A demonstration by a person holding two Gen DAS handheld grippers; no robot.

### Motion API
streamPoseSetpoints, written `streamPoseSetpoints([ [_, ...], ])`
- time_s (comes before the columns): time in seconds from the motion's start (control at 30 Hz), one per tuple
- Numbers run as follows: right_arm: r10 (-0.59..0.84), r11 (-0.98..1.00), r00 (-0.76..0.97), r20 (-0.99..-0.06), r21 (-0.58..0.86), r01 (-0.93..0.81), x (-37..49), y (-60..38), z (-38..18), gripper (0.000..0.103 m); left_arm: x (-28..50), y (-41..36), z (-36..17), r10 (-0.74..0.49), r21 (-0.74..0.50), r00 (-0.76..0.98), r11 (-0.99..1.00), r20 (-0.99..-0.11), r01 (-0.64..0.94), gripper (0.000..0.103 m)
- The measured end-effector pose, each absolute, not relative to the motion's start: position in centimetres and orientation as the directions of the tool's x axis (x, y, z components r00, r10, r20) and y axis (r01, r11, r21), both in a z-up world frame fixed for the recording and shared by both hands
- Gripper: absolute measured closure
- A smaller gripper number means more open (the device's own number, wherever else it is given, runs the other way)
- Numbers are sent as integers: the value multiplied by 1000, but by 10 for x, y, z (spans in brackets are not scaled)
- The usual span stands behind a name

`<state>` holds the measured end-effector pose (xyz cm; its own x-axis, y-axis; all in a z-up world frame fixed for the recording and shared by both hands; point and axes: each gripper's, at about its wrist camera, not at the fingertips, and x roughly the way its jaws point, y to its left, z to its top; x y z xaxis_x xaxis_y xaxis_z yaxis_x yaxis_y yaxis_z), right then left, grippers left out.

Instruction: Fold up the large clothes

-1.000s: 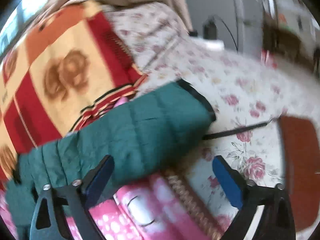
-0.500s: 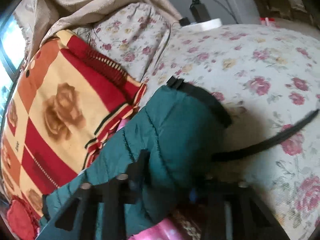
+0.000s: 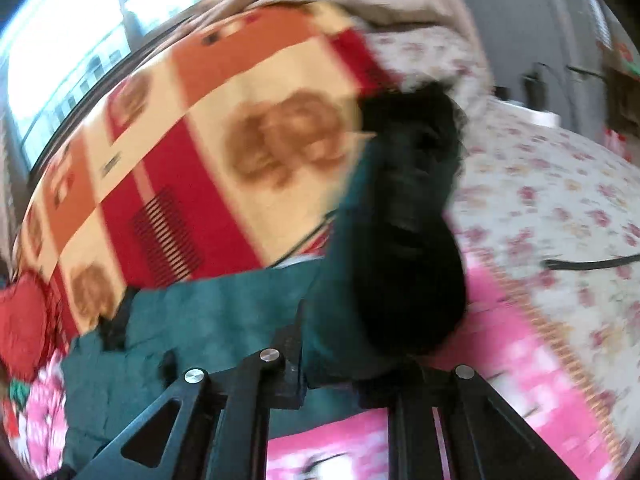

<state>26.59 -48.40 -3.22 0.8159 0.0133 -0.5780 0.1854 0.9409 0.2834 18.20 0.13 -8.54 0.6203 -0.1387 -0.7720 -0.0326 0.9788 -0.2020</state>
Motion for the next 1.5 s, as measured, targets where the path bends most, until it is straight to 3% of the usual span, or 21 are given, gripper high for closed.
streamPoseSetpoints([
  [0.2,154,972,773,-615,236,-5,291,-347,-36,90,165,29,-79,-139,-259,628,960,-766,-104,47],
  [0.5,395,918,616,-682,310,-246,315,-201,-99,90,164,62,-98,-185,-384,592,894,-785,-230,47],
  [0.57,387,920,597,-703,255,-296,311,-178,-108,90,166,63,-100,-199,-398,589,888,-784,-231,47],
  [0.63,321,937,612,-723,150,-314,308,-162,-115,86,167,64,-101,-208,-407,585,884,-784,-231,47],
  [0.67,321,938,620,-716,148,-314,307,-162,-116,77,167,64,-102,-211,-409,582,883,-785,-232,47],
  [0.7,325,937,620,-714,154,-314,306,-163,-115,62,168,64,-103,-214,-410,577,882,-788,-233,47],
  [0.73,335,934,616,-713,164,-318,306,-164,-115,56,169,64,-104,-215,-411,574,881,-790,-236,47],
  [0.8,350,927,606,-714,173,-332,302,-166,-112,28,171,63,-104,-213,-409,571,881,-793,-238,47],
  [1.0,279,949,630,-725,107,-296,260,-187,-98,25,179,67,-113,-249,-437,543,864,-802,-250,44],
  [1.13,62,985,628,-776,-53,-163,221,-220,-98,25,181,69,-114,-258,-447,540,858,-801,-254,44],
  [1.3,-86,991,608,-789,-130,-30,175,-278,-112,21,190,56,-102,-225,-389,534,896,-815,-216,43],
  [1.4,-58,998,655,-753,-65,13,151,-305,-126,8,222,38,-89,-225,-352,542,925,-809,-141,43],
  [1.5,4,999,723,-691,32,25,137,-320,-139,4,257,20,-84,-300,-396,546,916,-783,-65,43],
])
